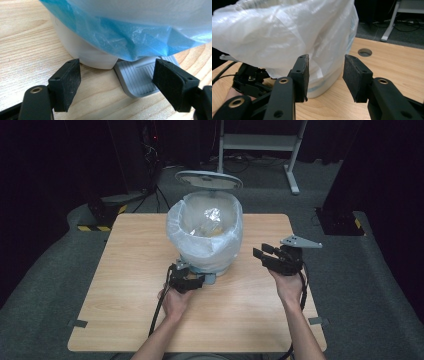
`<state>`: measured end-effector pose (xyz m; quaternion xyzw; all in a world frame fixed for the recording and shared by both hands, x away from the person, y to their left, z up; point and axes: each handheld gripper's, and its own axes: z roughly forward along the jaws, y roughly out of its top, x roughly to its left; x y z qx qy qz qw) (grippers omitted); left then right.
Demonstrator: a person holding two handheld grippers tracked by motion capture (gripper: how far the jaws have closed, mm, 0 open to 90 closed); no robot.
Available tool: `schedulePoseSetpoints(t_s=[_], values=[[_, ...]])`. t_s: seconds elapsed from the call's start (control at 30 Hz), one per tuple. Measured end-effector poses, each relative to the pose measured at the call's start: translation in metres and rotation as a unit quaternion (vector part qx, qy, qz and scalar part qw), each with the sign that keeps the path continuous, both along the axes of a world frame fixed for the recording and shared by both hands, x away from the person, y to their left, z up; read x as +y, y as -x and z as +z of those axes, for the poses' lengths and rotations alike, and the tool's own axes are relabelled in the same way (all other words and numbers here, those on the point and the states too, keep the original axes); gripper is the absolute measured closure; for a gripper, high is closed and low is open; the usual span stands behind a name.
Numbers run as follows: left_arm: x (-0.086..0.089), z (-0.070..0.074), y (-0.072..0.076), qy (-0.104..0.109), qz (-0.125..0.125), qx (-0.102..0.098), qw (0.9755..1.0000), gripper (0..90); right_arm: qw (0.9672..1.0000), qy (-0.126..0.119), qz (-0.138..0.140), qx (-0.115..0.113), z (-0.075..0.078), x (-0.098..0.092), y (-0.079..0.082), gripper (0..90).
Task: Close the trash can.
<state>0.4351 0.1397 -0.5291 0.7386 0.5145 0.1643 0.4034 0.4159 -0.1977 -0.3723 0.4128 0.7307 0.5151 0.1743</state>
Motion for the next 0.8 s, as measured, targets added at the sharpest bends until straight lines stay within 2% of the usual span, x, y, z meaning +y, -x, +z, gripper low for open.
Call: schedulePoseSetpoints(t_s=[0.2,0.7,0.8], values=[[0.000,0.000,0.000,0.000,0.000,0.000,1.0000,22.7,1.0000,-0.004,-0.005,0.006,-0.017,-0.003,0.003,55.1],[0.000,0.000,0.000,0.000,0.000,0.000,1.0000,22.8,0.9990,0.003,-0.024,0.036,-0.064,-0.009,0.009,52.7],[0.000,0.000,0.000,0.000,0.000,0.000,1.0000,22.8,0.9988,0.010,-0.027,0.040,-0.072,-0.009,0.010,52.3]])
